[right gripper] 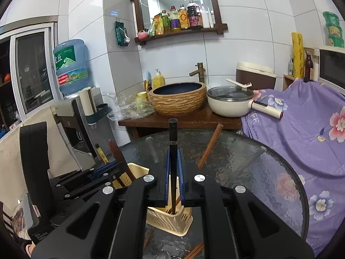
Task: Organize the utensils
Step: 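Insert the black chopstick and open the right tool while the left tool lowers the spoon into the holder, then move both tools down to the wooden chopsticks lying on the table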
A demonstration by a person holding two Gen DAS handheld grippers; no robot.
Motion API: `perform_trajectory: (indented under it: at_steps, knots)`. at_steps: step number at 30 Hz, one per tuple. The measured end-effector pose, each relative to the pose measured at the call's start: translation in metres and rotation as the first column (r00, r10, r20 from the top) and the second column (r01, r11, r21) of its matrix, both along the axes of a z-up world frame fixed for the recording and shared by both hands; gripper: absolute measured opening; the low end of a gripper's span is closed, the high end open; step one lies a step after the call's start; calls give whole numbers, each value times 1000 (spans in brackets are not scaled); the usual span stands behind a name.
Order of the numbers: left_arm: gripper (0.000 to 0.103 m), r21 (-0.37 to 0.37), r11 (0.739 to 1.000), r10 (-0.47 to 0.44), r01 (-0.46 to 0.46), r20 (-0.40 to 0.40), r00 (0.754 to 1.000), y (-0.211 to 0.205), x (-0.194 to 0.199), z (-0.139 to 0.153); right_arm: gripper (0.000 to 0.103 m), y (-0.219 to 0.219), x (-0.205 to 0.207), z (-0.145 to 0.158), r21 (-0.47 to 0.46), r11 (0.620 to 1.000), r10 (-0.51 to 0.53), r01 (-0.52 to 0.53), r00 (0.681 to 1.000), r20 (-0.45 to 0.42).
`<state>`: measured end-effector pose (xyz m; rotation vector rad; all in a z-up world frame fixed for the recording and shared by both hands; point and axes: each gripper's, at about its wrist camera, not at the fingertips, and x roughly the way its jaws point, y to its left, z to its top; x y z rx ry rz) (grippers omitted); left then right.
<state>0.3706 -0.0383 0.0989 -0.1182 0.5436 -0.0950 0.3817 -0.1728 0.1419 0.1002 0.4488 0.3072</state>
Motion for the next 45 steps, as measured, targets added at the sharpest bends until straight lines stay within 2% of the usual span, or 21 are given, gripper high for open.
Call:
perform_trajectory:
  at_steps: [9, 15, 17, 19, 21, 23, 25, 28, 29, 30, 33, 40, 43, 45]
  knots:
    - [10, 9, 1000, -8, 9, -59, 998, -2, 6, -21, 8, -1, 3, -12, -3, 1000, -3, 3, 1000, -14]
    - [10, 23, 999, -39, 40, -58, 998, -4, 3, -22, 10, -8, 4, -15, -5, 1000, -19, 19, 1000, -15]
    - [12, 30, 998, -54, 55, -31, 998, -6, -3, -19, 21, -10, 4, -17, -5, 1000, -23, 23, 1000, -18]
    - [17, 42, 997, -66, 66, -10, 998, -7, -9, -16, 53, -14, 3, -19, 3, 999, -31, 32, 999, -18]
    - [38, 33, 997, -74, 74, -1, 997, -5, -14, -14, 54, -19, -1, -22, 5, 999, -53, 53, 999, -1]
    - [50, 9, 997, -74, 74, 9, 997, 0, -23, -15, 60, -21, -4, -24, -3, 999, -51, 51, 999, -2]
    - [56, -13, 998, -69, 69, 13, 998, 6, -32, -17, 75, -26, -8, -29, 12, 999, -51, 51, 999, -14]
    - [65, -50, 997, -61, 62, 20, 998, 16, -48, -22, 80, -34, -14, -42, 46, 998, -41, 43, 998, -54]
    - [71, -57, 997, -59, 60, 23, 998, 18, -52, -24, 82, -35, -17, -49, 45, 998, -35, 39, 997, -75]
    - [74, -65, 996, -53, 55, 24, 998, 21, -56, -26, 83, -36, -20, -55, 41, 998, -33, 37, 995, -94]
    - [75, -78, 996, -39, 40, 12, 999, 30, -70, -37, 83, -36, -29, -74, 27, 999, -23, 27, 990, -136]
    - [75, 13, 1000, 8, -7, -91, 996, 39, -86, -79, 83, -31, -51, -134, -14, 1000, 16, -20, 970, -241]
    - [74, 35, 999, 4, 2, -152, 988, 39, -89, -101, 83, -25, -59, -155, -89, 996, -12, -13, 962, -273]
    - [74, 46, 999, -4, 13, -178, 984, 39, -92, -111, 83, -21, -64, -165, -101, 994, -1, -30, 958, -288]
